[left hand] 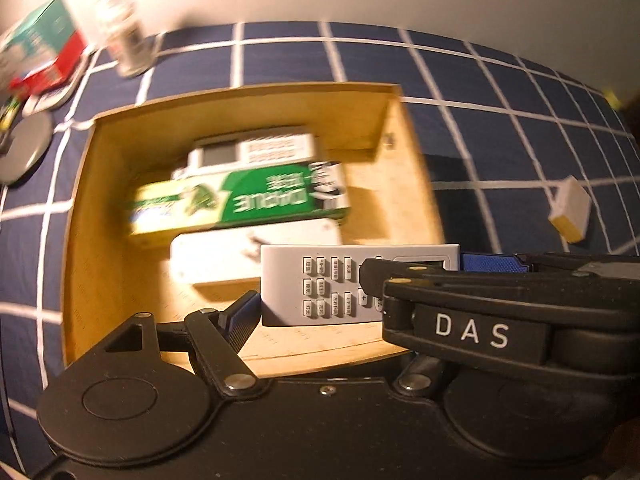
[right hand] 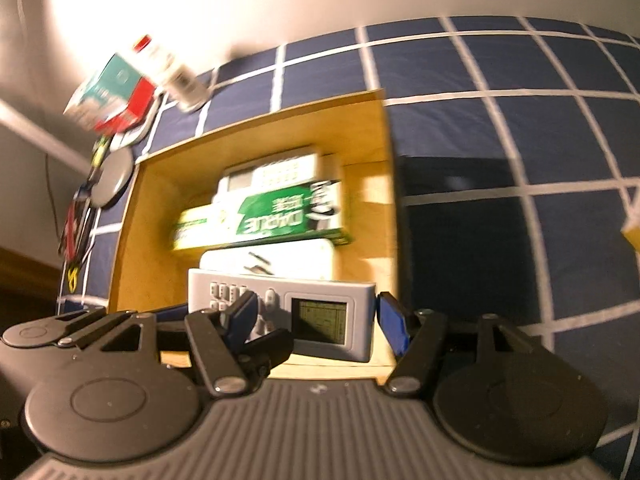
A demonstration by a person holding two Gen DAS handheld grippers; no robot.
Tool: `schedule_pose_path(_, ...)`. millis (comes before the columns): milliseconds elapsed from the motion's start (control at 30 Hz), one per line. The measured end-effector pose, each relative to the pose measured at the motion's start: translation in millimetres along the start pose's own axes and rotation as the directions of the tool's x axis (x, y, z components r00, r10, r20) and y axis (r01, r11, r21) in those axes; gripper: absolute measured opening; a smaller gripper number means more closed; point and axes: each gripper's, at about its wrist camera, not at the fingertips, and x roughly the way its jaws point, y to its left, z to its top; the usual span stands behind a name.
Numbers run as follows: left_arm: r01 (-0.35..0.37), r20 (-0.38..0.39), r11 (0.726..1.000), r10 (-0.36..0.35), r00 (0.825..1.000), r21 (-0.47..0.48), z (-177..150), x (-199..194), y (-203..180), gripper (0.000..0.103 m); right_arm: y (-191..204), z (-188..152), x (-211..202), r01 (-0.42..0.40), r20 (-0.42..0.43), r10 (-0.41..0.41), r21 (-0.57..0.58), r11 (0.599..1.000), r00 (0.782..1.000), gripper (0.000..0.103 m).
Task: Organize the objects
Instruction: 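Carry the remote over the cardboard box and lower it beside the power strip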
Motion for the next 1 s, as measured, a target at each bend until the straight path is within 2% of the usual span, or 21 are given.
schedule_pose_path(200,-0.019,-0.032,0.997,0.017,0.999,-0.079,-8,9,37,0.071,29,1,30,-0.02,-0.067,0.017,-0.059,0.998,0.998,0.064)
schedule_pose_path(400,-0.026,-0.078,0.992,0.017,0.997,-0.12,-10,26,62,0.071,45,1,61,-0.028,-0.13,0.018,-0.077,0.997,0.991,0.064)
schedule_pose_path(1000,0.002,-0.219,0.992,-0.031,0.975,-0.13,-4,96,92,0.071,35,6,136,0.009,-0.263,-0.014,-0.021,1.0,0.965,0.065)
